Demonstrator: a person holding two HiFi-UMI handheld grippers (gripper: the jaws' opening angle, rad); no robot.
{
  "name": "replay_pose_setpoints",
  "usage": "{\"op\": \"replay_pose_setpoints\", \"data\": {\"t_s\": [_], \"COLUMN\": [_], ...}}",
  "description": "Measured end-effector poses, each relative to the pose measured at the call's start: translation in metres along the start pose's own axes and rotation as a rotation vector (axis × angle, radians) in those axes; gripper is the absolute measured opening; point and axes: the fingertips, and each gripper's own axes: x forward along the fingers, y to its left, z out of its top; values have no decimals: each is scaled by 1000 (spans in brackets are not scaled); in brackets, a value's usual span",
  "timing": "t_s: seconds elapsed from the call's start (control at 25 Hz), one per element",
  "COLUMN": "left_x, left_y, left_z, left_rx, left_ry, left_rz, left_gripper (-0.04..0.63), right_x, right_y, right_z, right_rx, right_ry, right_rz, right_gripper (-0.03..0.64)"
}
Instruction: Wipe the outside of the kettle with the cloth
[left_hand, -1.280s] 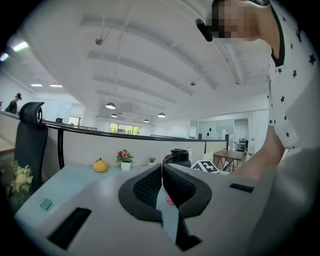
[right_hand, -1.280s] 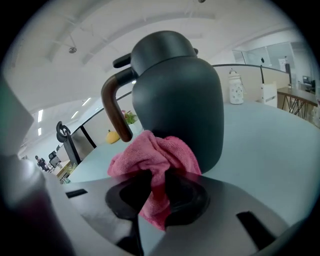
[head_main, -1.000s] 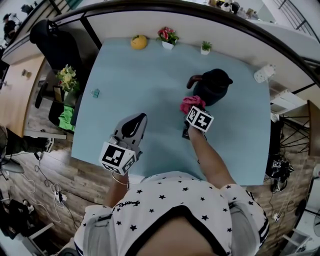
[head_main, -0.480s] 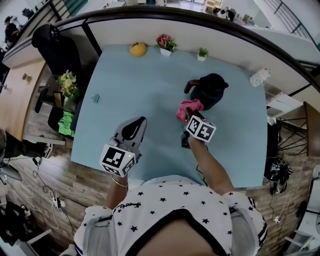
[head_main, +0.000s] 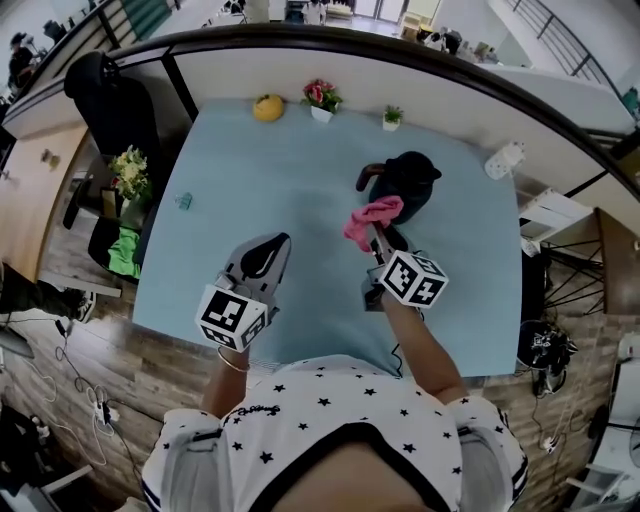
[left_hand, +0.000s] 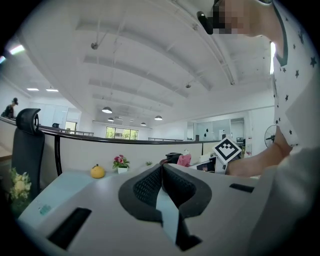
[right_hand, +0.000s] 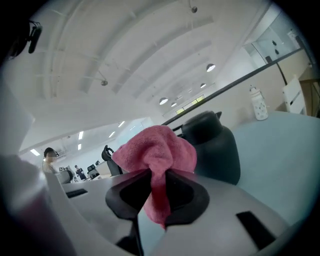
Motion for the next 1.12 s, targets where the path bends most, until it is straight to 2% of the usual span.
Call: {"op": "replay_pose_setpoints", "data": {"t_s": [0.2, 0.52, 1.12], "left_x": [-1, 3, 22], "left_y": [-16, -37, -76], "left_z": [5, 17, 22], "left_rx": [2, 18, 42], "left_ry": [-2, -3, 5], "left_rz": [10, 29, -22], "left_gripper": [31, 31, 31], "right_x": [-24, -60, -94], "right_y": [16, 33, 29], "right_z": [21, 49, 58], "right_rx": [-80, -147, -179], "right_ry": [-44, -85, -107], "right_rz": [69, 160, 194], "right_gripper": [75, 75, 75]}}
